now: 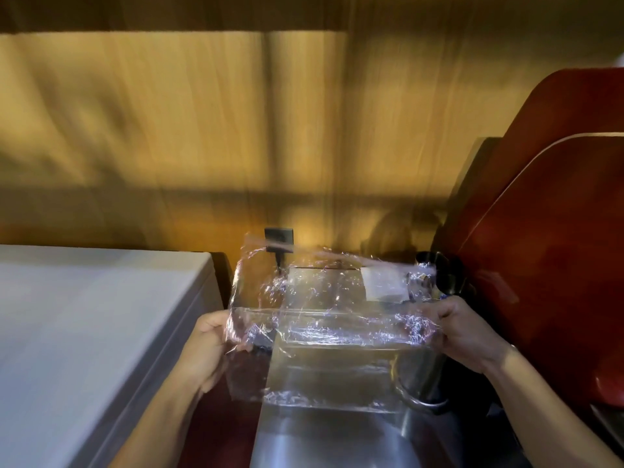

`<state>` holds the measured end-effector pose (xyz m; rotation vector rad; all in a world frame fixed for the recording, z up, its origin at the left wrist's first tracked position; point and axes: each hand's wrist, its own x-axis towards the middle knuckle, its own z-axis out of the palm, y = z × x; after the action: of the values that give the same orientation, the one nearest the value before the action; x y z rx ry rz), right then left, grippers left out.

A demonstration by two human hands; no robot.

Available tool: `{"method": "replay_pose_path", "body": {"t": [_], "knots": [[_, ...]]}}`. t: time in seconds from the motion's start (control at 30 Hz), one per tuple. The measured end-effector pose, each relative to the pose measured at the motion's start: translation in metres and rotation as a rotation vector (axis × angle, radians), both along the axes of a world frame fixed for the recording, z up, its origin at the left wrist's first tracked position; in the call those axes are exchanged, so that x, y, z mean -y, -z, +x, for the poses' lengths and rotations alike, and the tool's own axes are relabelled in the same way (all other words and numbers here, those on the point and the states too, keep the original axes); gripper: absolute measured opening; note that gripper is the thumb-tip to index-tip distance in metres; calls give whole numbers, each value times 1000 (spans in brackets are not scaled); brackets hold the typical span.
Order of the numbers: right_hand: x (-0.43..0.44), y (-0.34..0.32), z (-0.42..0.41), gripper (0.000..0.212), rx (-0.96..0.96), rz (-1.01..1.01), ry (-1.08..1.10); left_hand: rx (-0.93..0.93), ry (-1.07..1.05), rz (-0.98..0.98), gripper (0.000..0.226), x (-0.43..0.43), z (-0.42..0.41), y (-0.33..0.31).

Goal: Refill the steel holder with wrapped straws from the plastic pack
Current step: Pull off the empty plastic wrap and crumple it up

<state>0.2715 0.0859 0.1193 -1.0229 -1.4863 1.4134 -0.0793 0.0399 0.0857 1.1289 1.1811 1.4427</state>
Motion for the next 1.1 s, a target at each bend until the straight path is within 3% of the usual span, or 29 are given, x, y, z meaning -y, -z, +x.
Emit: {"method": "replay_pose_path", "body": {"t": [0.07,0.13,0.23,0.3,0.4,0.43,0.53,0.7,0.8,0.87,1.0,1.1], "knots": [[2,-4,0,33,136,114,-7,-68,-9,54,54,0,-1,0],[3,-10,-2,23,259,231,-18,-143,14,103,40,0,-2,-3],[4,-15,-6,39,313,266,-11,-215,24,73,36,-1,-8,-4],[4,-14,-6,44,253,239,12,-117,19,25,42,0,-8,-6],[6,-11,-5,41,121,196,84,130,138,-89,29,4,-10,-7],[6,-11,-6,41,109,194,108,135,168,-133,37,6,-11,-6],[8,-10,-10,42,167,215,156,-68,178,-212,66,9,-3,-4],[7,-9,-14,52,363,349,150,-156,6,-48,7,7,16,-8],[8,-13,-22,45,570,487,175,-311,-7,89,17,6,20,-22],[9,-20,-30,49,602,502,49,-437,115,185,18,6,22,-33],[10,-21,-54,59,700,251,-261,-627,301,309,17,0,32,-54],[10,-16,-70,19,576,249,-290,-662,273,370,14,-9,34,-65]]}}
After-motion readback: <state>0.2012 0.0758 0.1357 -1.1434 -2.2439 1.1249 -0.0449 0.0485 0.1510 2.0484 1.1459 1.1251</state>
